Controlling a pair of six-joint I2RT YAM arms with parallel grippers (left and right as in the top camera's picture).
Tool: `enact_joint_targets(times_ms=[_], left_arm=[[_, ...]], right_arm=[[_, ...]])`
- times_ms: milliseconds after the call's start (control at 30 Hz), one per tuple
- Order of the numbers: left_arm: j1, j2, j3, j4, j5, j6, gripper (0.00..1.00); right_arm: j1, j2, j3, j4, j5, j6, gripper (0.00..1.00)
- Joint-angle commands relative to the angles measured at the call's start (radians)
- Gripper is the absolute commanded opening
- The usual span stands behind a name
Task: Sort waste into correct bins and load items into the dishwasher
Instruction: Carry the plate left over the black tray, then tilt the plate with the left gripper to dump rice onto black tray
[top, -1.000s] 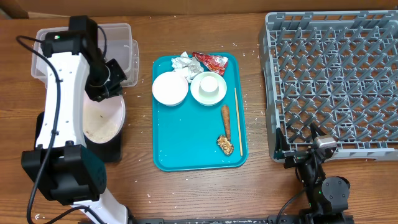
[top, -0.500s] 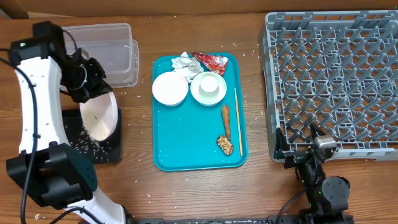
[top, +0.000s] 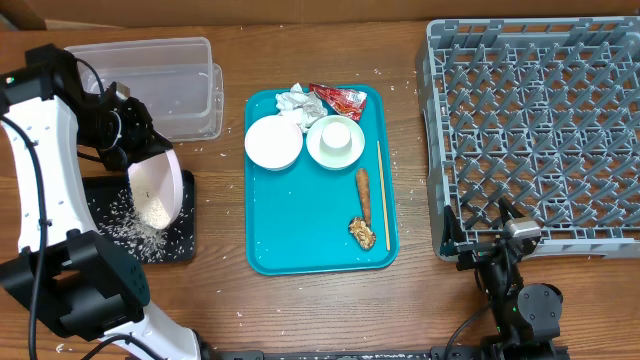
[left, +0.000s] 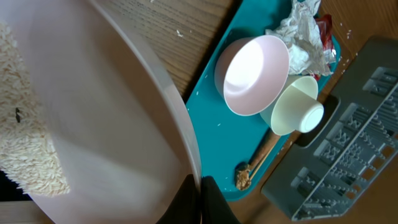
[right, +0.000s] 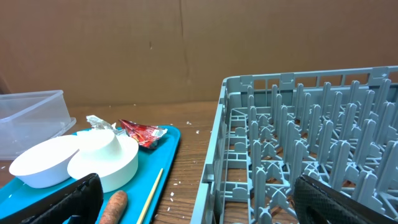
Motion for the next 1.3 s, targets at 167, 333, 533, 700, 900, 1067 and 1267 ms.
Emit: enact_joint_targets(times_ms=[167,333,533,700,900,1067,1267], left_arm=[[0.078,-0.02,-0.009,-0.031,0.106,0.1,0.04],[0.142,-0.02,-0.009,-0.056,0.198,0.165,0.04],[0.197,-0.02,-0.009,-0.099,0.222,0.246,0.04],[0.235,-0.02,-0.01,-0.106,0.266,0.287,0.04],[0.239,-0.02,-0.011,-0.138,0.323,0.357,0.04],[0.249,-0.02,-0.021,-0.077,0.316,0.328,0.04],[0.262,-0.02,-0.024,-0.115,0.33,0.356,0.04]], right_arm=[[-0.003,-0.01,-0.01,0.007,-0.002,-0.003,1.0],[-0.003,-0.01,-0.01,0.007,-0.002,-0.003,1.0],[-0.003,-0.01,-0.01,0.007,-0.002,-0.003,1.0],[-0.003,-0.01,-0.01,0.007,-0.002,-0.003,1.0],[-0.003,-0.01,-0.01,0.007,-0.002,-0.003,1.0],[-0.003,-0.01,-0.01,0.007,-0.002,-0.003,1.0],[-0.003,-0.01,-0.01,0.007,-0.002,-0.003,1.0]])
